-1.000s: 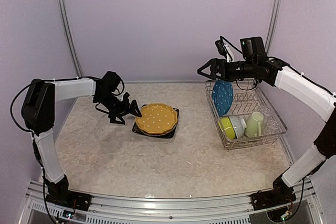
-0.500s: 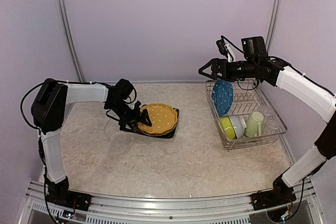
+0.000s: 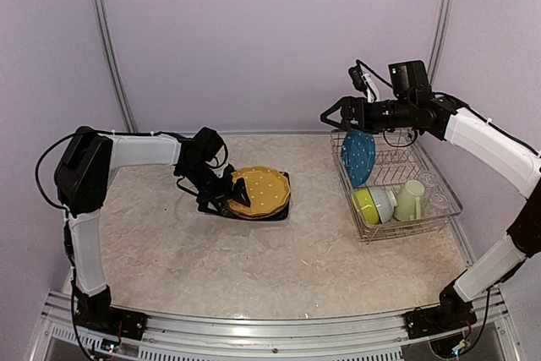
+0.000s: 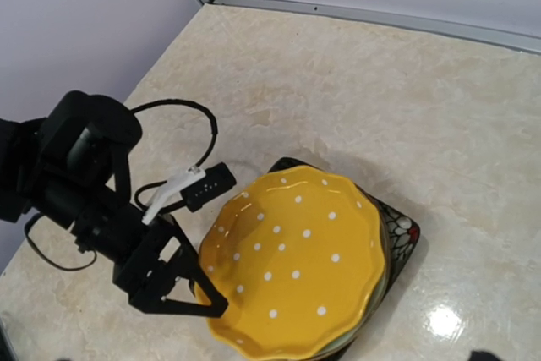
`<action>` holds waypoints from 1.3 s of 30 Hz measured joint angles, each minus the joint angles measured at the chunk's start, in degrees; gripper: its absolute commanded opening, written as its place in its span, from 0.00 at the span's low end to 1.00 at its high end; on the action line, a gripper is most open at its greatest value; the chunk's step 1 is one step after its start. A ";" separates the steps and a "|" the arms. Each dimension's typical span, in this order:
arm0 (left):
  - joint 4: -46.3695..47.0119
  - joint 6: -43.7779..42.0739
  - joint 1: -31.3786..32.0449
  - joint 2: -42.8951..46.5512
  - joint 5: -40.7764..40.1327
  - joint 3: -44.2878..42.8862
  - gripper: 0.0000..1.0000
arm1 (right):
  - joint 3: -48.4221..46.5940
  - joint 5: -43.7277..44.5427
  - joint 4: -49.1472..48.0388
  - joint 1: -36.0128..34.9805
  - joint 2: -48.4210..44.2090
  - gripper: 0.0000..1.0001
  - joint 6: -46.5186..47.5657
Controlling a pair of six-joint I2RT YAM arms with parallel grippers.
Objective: Unload the mixed dishes from the dish rack
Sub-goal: Grab the plate from the dish rack.
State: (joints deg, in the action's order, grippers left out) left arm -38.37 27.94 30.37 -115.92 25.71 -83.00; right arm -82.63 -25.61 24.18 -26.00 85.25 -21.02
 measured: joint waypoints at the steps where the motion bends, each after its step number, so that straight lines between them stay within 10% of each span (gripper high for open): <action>1: -0.07 -0.09 0.17 0.00 0.00 -0.04 0.99 | 0.00 0.00 0.02 0.00 0.00 0.99 0.02; 22: 8.46 -0.59 -4.50 23.61 -13.73 1.79 0.99 | -7.32 18.27 8.55 8.20 -2.93 0.99 4.20; 39: 11.76 7.74 -11.19 30.69 -25.70 6.47 0.99 | -11.47 18.32 21.03 10.64 12.04 0.88 2.27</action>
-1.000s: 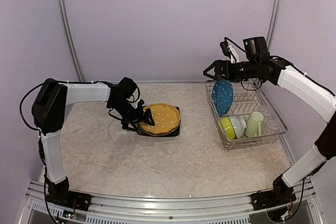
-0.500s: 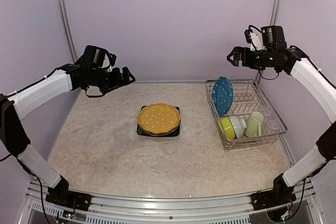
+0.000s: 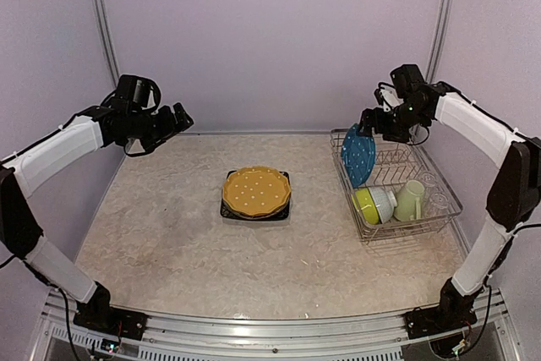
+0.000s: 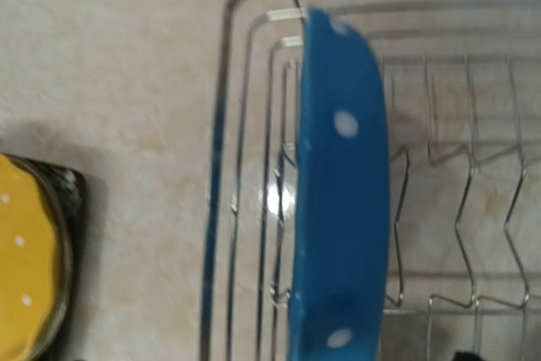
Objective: Unload the mixed dishes from the dish rack
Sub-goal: Grab the plate from the dish rack.
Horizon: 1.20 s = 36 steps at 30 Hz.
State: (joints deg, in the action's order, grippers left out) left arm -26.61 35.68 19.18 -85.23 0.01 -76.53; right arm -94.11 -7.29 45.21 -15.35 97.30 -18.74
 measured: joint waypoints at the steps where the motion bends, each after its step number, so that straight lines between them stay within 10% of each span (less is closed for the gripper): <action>1: -0.02 0.07 -0.02 0.00 -0.26 0.02 0.99 | 0.00 0.00 0.42 0.00 0.66 0.86 -0.04; 22: -0.02 -1.42 -0.02 0.02 -3.96 0.37 0.99 | 0.11 1.20 1.66 0.00 8.70 0.24 2.45; 36: -0.02 -2.75 -0.02 0.00 -5.01 0.37 0.99 | -3.13 2.56 5.09 0.00 9.77 0.00 0.83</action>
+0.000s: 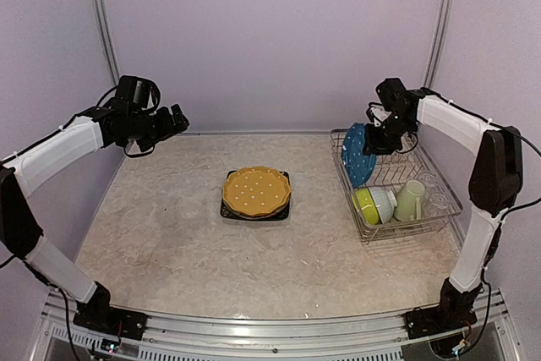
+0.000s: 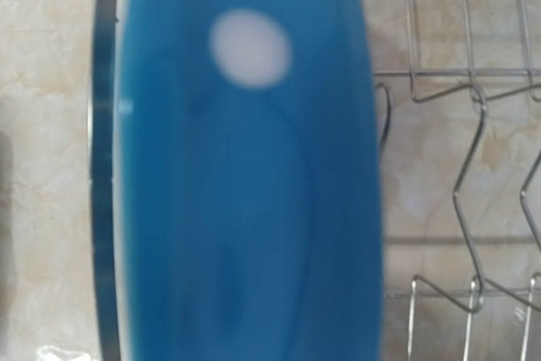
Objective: Unload the mixed dishes from the dish rack
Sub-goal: Grab the plate from the dish rack.
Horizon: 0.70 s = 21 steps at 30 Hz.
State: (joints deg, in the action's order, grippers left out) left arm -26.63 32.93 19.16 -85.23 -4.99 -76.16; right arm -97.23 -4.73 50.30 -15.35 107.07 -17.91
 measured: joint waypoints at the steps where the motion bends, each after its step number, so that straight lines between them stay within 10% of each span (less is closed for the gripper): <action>1: 0.00 0.00 0.00 0.00 -0.02 0.00 0.99 | -0.37 0.15 0.46 0.00 0.00 0.00 0.00; 21: 2.78 -0.44 2.34 0.00 -5.51 1.66 0.99 | -9.44 12.44 7.43 -1.05 -0.57 0.00 0.02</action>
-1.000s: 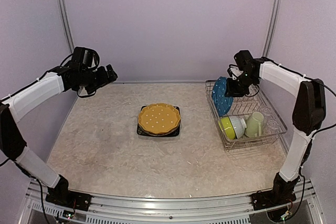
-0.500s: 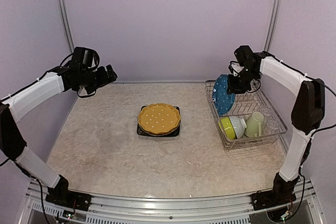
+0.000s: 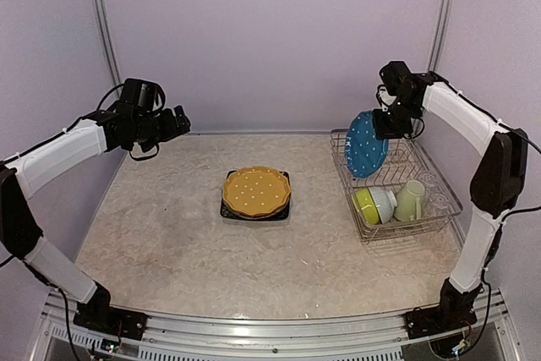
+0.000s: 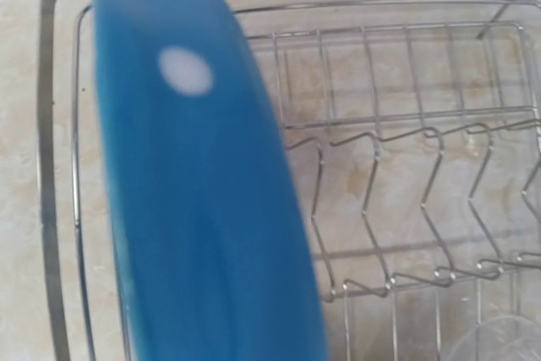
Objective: Unload the mixed dishes from the dish rack
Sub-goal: Grab the plate from the dish rack, then pass from the right arm to the left
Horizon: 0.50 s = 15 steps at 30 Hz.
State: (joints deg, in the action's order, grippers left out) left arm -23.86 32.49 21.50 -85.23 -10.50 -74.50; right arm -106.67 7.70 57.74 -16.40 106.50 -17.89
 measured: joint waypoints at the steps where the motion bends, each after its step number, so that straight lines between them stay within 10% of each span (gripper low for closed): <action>1: 0.28 0.00 0.11 0.00 -0.17 0.00 0.99 | 0.00 0.24 0.20 0.00 -0.24 0.00 0.02; 15: 0.85 -2.23 0.83 -2.03 0.61 -1.53 0.99 | -0.85 6.67 2.54 -0.46 -5.51 0.00 1.18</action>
State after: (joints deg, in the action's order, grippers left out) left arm -23.00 30.26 22.33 -87.26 -9.89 -76.03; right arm -107.53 14.37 60.27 -16.86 100.99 -16.71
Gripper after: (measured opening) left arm 0.988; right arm 0.190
